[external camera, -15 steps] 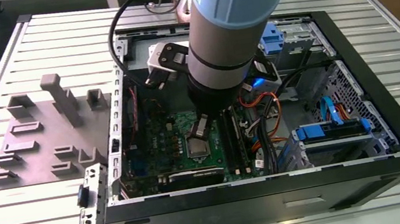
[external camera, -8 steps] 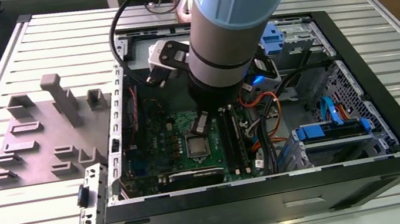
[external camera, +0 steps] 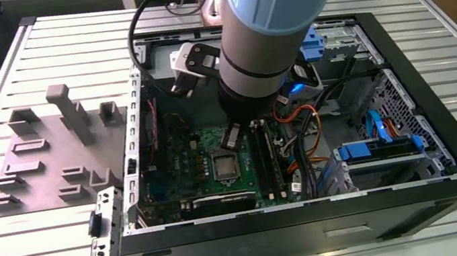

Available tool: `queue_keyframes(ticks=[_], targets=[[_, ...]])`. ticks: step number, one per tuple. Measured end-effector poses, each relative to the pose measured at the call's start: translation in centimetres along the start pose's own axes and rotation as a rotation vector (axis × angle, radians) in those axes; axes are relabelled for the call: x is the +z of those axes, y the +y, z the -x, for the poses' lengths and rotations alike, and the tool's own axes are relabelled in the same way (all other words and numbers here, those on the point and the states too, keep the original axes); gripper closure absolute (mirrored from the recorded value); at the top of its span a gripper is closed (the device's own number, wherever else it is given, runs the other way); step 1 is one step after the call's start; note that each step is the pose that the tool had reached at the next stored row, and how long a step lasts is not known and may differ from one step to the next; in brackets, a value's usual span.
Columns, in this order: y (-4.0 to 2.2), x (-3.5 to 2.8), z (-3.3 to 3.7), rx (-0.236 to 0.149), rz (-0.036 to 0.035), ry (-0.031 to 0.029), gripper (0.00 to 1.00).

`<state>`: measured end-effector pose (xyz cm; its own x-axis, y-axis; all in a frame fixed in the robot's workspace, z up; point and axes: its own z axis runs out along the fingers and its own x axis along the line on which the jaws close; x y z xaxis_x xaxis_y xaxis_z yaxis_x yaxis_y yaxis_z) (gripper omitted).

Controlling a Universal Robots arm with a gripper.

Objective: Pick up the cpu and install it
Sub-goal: 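Close the cpu cover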

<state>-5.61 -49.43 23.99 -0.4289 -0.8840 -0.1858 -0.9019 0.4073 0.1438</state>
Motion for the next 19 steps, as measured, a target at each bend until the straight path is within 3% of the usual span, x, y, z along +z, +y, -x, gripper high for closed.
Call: queue_keyframes(ticks=[12, 19], targets=[[0.45, 0.42, 1.84, -0.002, 0.0037, -0.0075, 0.89], [0.12, 0.31, 2.31, -0.006, 0.0055, -0.0091, 0.89]])
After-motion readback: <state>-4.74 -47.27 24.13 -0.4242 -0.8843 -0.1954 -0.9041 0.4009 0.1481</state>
